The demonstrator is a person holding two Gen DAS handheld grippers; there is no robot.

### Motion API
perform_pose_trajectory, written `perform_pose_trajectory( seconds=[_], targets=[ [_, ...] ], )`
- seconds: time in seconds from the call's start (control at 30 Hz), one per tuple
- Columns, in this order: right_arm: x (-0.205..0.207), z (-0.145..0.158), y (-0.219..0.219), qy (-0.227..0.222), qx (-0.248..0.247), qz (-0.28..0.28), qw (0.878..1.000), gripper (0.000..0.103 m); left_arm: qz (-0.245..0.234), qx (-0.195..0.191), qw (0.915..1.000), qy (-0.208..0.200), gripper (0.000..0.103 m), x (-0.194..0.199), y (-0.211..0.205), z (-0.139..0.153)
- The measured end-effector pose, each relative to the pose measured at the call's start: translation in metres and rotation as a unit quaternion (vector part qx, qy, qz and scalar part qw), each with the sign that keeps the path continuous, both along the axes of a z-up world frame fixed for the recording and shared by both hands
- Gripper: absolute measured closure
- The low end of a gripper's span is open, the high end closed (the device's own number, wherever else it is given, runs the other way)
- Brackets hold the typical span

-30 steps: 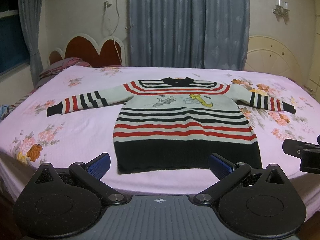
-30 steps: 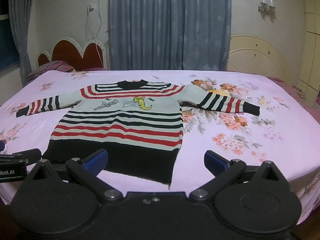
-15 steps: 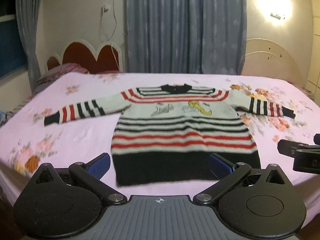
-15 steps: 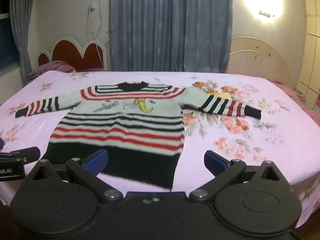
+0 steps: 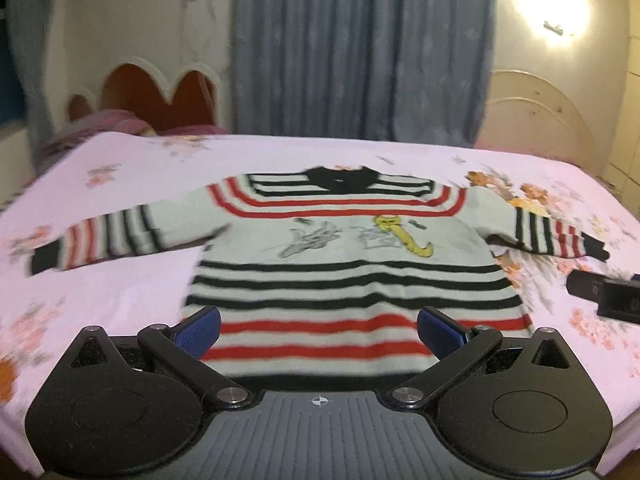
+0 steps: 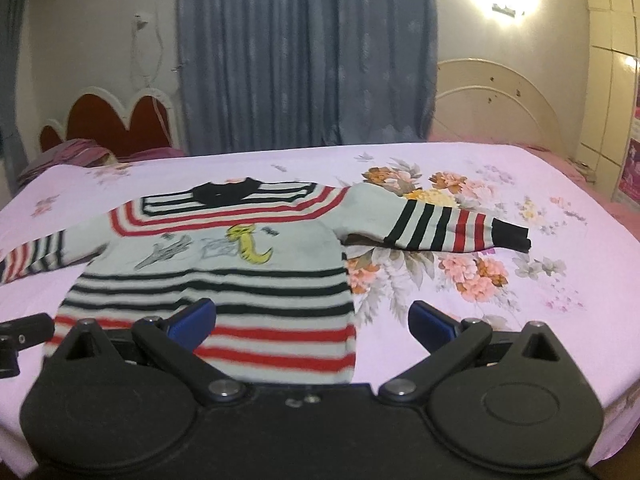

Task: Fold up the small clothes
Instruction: 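Move the right tool to a sleeve and grasp its black cuff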

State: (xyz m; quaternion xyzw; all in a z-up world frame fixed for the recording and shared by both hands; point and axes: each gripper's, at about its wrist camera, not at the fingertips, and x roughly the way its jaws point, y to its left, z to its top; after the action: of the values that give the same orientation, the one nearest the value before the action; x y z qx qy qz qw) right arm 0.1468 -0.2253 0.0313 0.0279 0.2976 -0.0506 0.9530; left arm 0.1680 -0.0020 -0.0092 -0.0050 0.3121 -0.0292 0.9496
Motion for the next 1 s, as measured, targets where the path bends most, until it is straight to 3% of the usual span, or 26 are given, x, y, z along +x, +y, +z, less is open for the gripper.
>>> perform_pose_trajectory(
  seconds=[0.17,0.3,0.4,0.73,0.83,0.87,0.9,0.97,1.0],
  targets=[
    [0.037,-0.002,-0.007,-0.003,0.001,-0.027,1.0,0.001,-0.035,-0.035,0.9988,-0.002,0.0,0.05,-0.007,0.001],
    [0.057,0.002,-0.021,-0.013,0.006,-0.057,0.998,0.003,-0.054,-0.029,0.9981,0.002,0.0,0.084,-0.021,0.001],
    [0.064,0.001,-0.039,-0.015,0.012,-0.079,0.997,0.003,-0.075,-0.059,0.9954,0.014,0.0,0.104,-0.029,-0.004],
    [0.1,-0.023,-0.111,-0.005,0.026,-0.132,0.991,0.006,-0.072,-0.034,0.9964,0.031,0.0,0.148,-0.07,-0.033],
    [0.12,-0.036,-0.14,0.003,0.036,-0.147,0.988,0.02,-0.055,-0.022,0.9975,0.038,0.001,0.164,-0.082,-0.04],
    [0.128,-0.041,-0.151,0.009,0.045,-0.152,0.987,0.039,-0.048,-0.019,0.9978,0.042,0.001,0.171,-0.086,-0.042],
    [0.136,-0.047,-0.164,0.017,0.059,-0.157,0.986,0.049,-0.042,-0.018,0.9979,0.046,0.001,0.178,-0.091,-0.045],
    [0.15,-0.057,-0.189,0.028,0.081,-0.175,0.981,0.049,-0.036,-0.016,0.9979,0.052,0.003,0.192,-0.103,-0.049],
    [0.157,-0.063,-0.203,0.03,0.091,-0.183,0.978,0.049,-0.035,-0.013,0.9977,0.057,0.014,0.198,-0.109,-0.051]
  ],
)
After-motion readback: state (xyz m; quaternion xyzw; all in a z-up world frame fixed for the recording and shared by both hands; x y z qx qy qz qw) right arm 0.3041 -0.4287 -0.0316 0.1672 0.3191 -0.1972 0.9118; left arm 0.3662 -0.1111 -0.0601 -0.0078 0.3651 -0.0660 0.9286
